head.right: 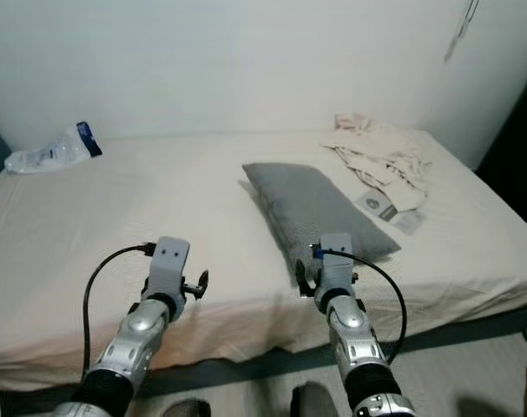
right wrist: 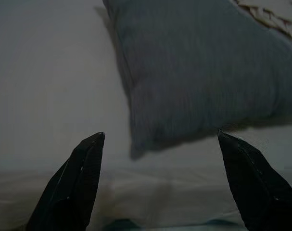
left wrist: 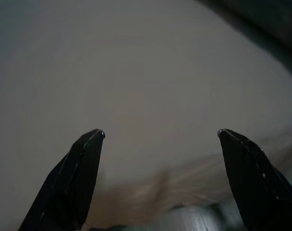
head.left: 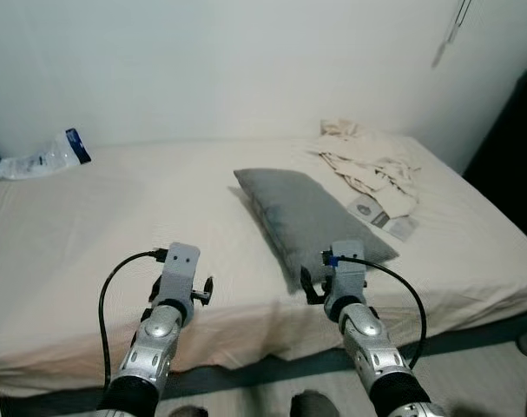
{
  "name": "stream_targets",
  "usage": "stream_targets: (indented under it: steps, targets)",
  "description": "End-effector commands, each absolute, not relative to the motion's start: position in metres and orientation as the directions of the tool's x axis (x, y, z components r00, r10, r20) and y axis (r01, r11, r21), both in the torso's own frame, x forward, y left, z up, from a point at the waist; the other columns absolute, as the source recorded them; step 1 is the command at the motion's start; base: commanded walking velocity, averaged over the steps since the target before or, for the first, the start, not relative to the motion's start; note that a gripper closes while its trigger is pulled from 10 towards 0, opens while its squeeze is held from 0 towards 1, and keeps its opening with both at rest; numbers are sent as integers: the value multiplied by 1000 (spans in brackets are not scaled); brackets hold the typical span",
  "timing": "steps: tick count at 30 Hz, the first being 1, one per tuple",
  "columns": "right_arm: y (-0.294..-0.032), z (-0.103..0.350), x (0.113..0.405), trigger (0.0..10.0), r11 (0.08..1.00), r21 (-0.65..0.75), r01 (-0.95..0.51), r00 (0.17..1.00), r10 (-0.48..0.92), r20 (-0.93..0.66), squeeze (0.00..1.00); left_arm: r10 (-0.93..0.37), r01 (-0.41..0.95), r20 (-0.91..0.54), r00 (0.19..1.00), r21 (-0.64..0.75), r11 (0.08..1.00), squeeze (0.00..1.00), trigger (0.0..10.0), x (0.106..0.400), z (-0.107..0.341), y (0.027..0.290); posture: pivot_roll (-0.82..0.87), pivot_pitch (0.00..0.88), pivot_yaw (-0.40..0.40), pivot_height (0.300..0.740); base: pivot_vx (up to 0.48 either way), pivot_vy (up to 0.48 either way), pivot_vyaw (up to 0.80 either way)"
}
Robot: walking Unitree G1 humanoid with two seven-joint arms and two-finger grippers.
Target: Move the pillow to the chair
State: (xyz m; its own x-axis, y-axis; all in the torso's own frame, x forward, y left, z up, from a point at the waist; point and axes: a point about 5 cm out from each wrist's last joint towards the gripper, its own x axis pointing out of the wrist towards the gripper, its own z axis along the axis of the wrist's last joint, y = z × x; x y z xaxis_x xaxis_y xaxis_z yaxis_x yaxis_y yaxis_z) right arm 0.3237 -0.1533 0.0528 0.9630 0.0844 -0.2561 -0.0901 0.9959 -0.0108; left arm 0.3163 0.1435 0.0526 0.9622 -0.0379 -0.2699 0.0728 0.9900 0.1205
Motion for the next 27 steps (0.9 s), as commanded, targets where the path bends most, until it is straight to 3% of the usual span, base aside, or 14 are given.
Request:
stream_targets:
  steps: [1,20,27]
  targets:
    - [-156,52,323,10000,996,-5,-85,963,81,-259,0,-40,81,-291,956,130,988,0,10000,315,48,143,-55,51,-20,608,0,0,0]
    - [-159,59,327,10000,996,-6,-88,969,85,-231,0,-42,77,-276,960,118,990,0,10000,314,50,142,-60,57,-17,568,0,0,0]
    - [-161,80,339,10000,992,65,-107,985,115,-126,0,-8,-11,-195,981,-97,995,0,10000,318,64,151,-51,85,-19,563,0,0,0]
